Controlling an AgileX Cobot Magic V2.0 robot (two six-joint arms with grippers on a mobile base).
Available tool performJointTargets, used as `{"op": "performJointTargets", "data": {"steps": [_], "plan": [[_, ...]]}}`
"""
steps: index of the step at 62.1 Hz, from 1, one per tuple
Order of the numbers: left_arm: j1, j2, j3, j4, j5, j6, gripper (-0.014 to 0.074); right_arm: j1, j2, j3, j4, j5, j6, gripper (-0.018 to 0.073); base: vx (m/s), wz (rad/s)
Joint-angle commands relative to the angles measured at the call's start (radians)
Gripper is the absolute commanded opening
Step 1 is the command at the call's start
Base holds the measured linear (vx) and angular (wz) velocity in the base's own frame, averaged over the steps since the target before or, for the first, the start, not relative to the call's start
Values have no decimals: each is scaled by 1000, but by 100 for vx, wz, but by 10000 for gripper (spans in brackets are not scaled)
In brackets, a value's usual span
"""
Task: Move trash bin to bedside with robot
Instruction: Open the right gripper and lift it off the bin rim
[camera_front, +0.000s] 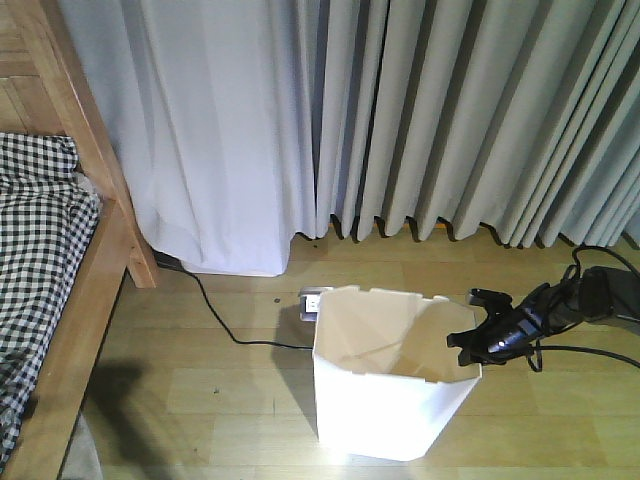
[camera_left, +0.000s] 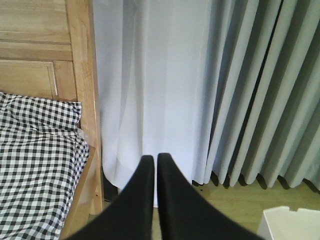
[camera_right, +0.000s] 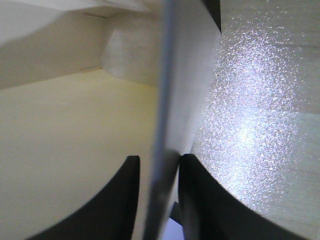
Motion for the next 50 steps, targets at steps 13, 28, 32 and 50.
{"op": "performJointTargets", "data": {"steps": [13, 28, 32, 50], "plan": [[1, -14, 12, -4, -69, -6, -6, -4, -71, -17, -1, 29, -2, 343, 0, 0], [1, -14, 12, -4, -69, -6, -6, -4, -71, -17, -87, 4, 128, 467, 0, 0], [1, -14, 12, -4, -69, -6, -6, -4, -71, -17, -86, -4, 131, 481, 0, 0], [1, -14, 12, -4, -69, -6, -6, -5, -71, -17, -79, 31, 122, 479, 0, 0]]}}
